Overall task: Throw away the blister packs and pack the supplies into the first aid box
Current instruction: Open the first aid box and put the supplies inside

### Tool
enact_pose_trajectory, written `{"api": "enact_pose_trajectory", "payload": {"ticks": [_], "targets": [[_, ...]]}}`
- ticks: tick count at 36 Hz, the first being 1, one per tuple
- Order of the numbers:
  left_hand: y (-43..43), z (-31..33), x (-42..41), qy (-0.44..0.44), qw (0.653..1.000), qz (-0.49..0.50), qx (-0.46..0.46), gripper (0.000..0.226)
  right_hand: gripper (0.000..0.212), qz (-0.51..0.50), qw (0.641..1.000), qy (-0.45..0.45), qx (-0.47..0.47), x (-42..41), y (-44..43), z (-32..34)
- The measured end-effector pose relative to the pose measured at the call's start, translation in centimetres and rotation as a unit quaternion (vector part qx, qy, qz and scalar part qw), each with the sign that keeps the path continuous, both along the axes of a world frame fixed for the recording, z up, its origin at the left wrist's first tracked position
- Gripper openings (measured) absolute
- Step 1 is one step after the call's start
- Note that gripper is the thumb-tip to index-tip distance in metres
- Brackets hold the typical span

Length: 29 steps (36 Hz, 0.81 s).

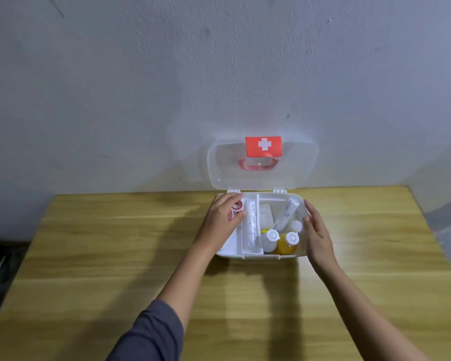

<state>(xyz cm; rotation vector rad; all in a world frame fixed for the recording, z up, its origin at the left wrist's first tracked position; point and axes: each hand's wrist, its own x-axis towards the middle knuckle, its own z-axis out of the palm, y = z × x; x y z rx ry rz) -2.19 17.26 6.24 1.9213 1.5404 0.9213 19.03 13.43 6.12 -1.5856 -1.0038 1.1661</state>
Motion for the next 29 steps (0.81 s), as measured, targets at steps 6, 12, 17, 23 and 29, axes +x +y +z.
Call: {"api": "enact_pose_trajectory", "payload": {"ticks": [6, 12, 17, 23, 29], "targets": [[0.3, 0.1, 0.4, 0.044, 0.999, 0.017, 0.004, 0.037, 0.039, 0.003, 1.000, -0.006, -0.003, 0.1, 0.0, -0.2], [-1.4, 0.3, -0.5, 0.012, 0.997, 0.079, 0.008, 0.043, 0.039, 0.008, 1.000, -0.009, -0.007, 0.1, 0.0, 0.1], [-3.4, 0.0, -1.9, 0.015, 0.992, 0.126, 0.010, 0.037, 0.040, 0.011, 1.000, -0.002, -0.016, 0.1, -0.1, 0.5], [-3.7, 0.0, -2.2, 0.020, 0.988, 0.147, 0.032, 0.021, 0.039, 0.006, 1.000, 0.000, -0.019, 0.0, 0.0, 0.3], [-3.6, -0.1, -1.8, -0.008, 0.987, 0.157, 0.033, 0.014, 0.039, 0.003, 1.000, -0.002, -0.022, 0.0, -0.1, 0.2]]}}
